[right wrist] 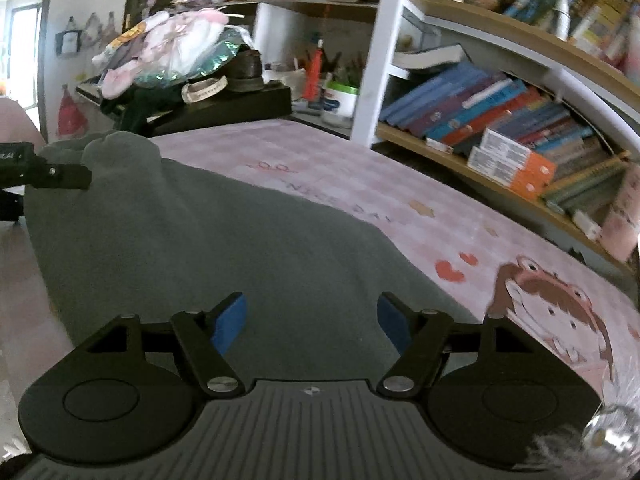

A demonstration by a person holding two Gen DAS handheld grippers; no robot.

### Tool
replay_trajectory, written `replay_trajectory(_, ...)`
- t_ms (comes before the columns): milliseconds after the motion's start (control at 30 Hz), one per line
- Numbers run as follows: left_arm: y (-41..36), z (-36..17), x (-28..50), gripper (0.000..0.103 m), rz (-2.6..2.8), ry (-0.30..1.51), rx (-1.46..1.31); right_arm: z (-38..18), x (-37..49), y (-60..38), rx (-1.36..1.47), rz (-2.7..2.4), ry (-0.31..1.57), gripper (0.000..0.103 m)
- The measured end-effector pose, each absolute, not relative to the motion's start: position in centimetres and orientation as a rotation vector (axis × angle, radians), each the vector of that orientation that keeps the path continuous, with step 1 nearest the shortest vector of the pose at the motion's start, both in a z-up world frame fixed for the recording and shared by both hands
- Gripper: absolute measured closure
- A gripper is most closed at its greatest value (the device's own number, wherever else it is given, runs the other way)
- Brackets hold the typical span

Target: Fold clothes

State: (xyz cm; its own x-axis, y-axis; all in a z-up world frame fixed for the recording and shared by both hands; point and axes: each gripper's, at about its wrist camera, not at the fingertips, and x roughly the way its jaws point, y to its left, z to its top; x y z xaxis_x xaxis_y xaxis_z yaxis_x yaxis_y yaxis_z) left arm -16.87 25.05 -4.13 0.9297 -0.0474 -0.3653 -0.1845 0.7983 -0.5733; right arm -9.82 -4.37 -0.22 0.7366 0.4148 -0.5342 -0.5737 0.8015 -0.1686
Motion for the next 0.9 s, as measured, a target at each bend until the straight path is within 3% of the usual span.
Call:
replay_trajectory(400,25.0,-4.1,-16.9,0.033,0.079,0.381,-0.652,-1.0,-8.1,-0.2,-0.406,0.581,0.527,0.032)
replay_trajectory(700,25.1,-4.1,-16.3,0.034,0.09,0.384,-0.668,-0.8,-12.6,0.5,-0.398,0.749,0.512,0.032)
replay_trajectory(833,25.0,-4.1,-16.0,0.038,0.104,0.377,-0.673,-1.3,-12.9,0.9,-0.39,0.742,0.518,0.031)
replay_trajectory(900,24.9,-4.2,-15.9,0.045,0.114,0.372,-0.675,-1.4,-12.7,0.6,-0.359,0.741,0.533,0.029)
